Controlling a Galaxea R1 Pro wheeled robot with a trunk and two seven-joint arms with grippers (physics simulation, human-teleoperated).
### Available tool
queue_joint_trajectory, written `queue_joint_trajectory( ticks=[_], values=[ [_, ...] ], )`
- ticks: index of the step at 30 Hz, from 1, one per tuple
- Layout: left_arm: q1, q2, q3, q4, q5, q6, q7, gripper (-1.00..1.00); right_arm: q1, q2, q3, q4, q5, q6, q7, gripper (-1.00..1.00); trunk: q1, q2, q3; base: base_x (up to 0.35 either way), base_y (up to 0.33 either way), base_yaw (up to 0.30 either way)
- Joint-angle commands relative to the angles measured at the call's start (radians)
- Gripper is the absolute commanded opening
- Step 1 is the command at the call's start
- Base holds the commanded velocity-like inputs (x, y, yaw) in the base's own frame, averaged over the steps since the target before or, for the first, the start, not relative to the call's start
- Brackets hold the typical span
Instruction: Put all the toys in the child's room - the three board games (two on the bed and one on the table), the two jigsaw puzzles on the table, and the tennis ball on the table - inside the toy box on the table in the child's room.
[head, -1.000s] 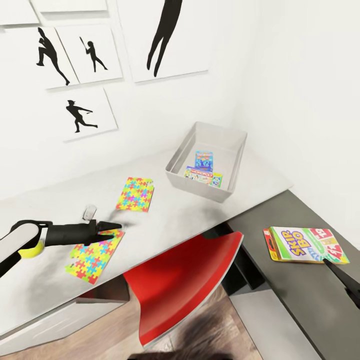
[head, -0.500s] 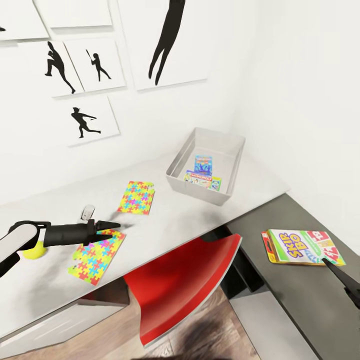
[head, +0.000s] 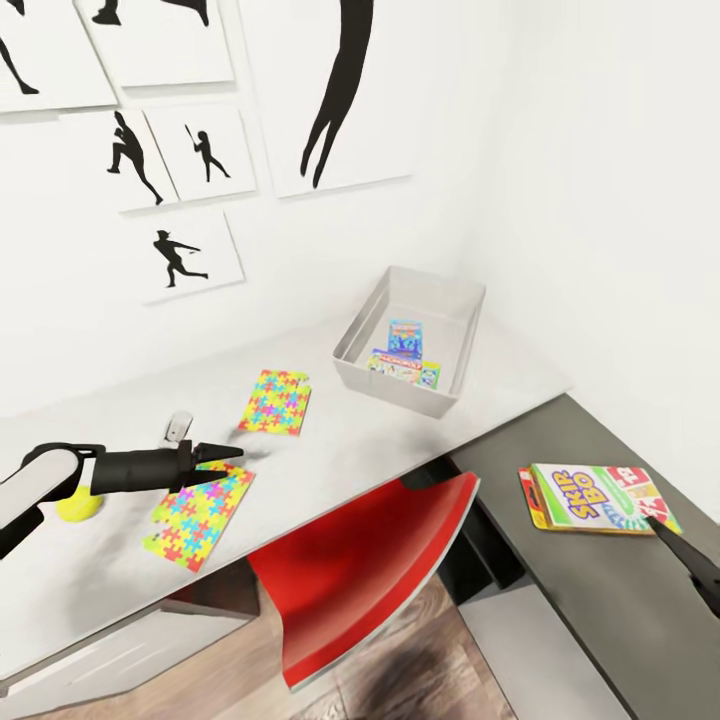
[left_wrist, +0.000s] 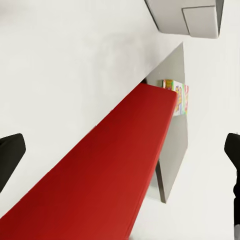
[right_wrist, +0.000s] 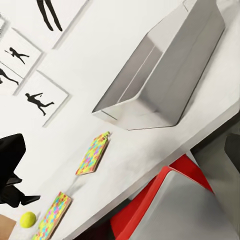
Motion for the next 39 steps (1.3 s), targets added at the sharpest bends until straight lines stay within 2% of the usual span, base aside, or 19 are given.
queue_joint_trajectory(
  ticks=[1,20,39],
  values=[
    [-0.002,0.001,-0.003,0.000,-0.006,0.000,-0.009,1.00,-0.001,0.000,-0.001,0.000,0.000,0.010,0.004,1.00,-0.003,0.006,0.004,0.000,0.000,0.000],
    [0.003,-0.003,-0.005,-0.003,-0.006,0.001,-0.009,1.00,-0.001,0.000,-0.004,0.001,-0.002,0.010,0.004,1.00,-0.076,0.139,0.095,0.000,0.000,0.000],
    [0.003,-0.005,-0.007,-0.003,-0.005,0.000,-0.008,1.00,-0.001,0.001,-0.007,0.001,-0.002,-0.002,0.004,1.00,-0.076,0.139,0.126,0.000,0.000,0.000]
  ],
)
